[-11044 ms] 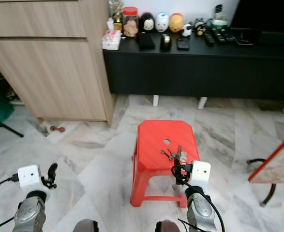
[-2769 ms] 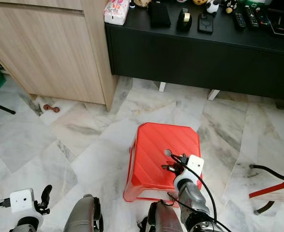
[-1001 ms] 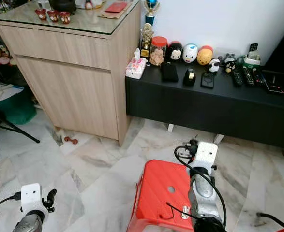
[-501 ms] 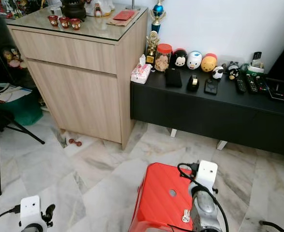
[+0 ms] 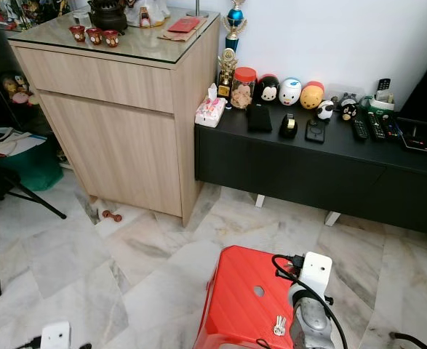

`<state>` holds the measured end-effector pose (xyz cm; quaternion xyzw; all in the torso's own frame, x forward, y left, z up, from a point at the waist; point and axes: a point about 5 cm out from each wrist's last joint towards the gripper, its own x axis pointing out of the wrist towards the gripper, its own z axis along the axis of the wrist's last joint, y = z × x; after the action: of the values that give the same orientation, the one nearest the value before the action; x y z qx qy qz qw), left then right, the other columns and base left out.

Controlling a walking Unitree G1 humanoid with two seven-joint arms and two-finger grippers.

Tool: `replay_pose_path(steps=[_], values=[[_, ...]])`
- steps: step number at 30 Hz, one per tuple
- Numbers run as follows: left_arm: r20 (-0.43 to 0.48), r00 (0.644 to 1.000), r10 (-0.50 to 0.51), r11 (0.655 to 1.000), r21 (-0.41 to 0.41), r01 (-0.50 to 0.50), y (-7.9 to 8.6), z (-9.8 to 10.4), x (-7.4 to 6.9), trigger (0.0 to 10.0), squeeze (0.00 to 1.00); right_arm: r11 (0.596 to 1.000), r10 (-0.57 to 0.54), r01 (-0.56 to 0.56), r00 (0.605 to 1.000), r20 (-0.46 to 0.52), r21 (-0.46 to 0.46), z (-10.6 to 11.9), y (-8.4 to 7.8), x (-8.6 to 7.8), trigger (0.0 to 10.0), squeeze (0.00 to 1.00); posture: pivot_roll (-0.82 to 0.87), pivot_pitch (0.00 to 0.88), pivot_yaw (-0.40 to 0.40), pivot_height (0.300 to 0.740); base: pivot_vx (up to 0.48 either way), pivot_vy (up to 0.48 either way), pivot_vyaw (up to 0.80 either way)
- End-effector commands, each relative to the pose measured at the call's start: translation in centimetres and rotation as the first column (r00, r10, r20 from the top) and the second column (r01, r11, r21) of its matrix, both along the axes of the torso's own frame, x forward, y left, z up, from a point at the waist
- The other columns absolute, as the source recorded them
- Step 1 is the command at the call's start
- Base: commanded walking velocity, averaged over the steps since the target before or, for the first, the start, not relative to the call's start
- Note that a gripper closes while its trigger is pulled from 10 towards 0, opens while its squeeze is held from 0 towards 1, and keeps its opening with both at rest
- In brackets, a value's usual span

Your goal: Hang keys on a hook

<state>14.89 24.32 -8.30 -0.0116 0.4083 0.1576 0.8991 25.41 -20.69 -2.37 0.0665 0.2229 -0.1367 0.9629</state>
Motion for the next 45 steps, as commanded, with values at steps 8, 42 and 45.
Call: replay_pose_path(steps=[8,42,45], values=[[-0.067,0.997,-0.031,0.999,-0.009,0.031,-0.4,-0.7,-1.5,10.0,0.0,1.0,-0.028,0.028,1.0,-0.009,-0.001,-0.2,-1.0,-0.4,10.0,0.0,0.12,0.0,-0.074,0.74,-0.144,0.0,0.0],[-0.055,0.996,-0.075,0.997,-0.016,0.074,-0.6,-0.4,-0.4,10.0,0.0,0.998,-0.055,0.056,0.997,0.06,-0.017,1.7,-1.6,1.6,10.0,0.0,0.11,0.0,-0.103,0.74,-0.239,0.0,0.0],[-0.063,0.994,-0.084,0.996,-0.007,0.084,-0.5,-0.4,-0.4,10.0,0.0,0.998,-0.058,0.059,0.996,0.066,-0.015,1.8,-1.5,1.8,10.0,0.0,0.11,0.006,-0.1,0.74,0.0,-0.36,0.0]])
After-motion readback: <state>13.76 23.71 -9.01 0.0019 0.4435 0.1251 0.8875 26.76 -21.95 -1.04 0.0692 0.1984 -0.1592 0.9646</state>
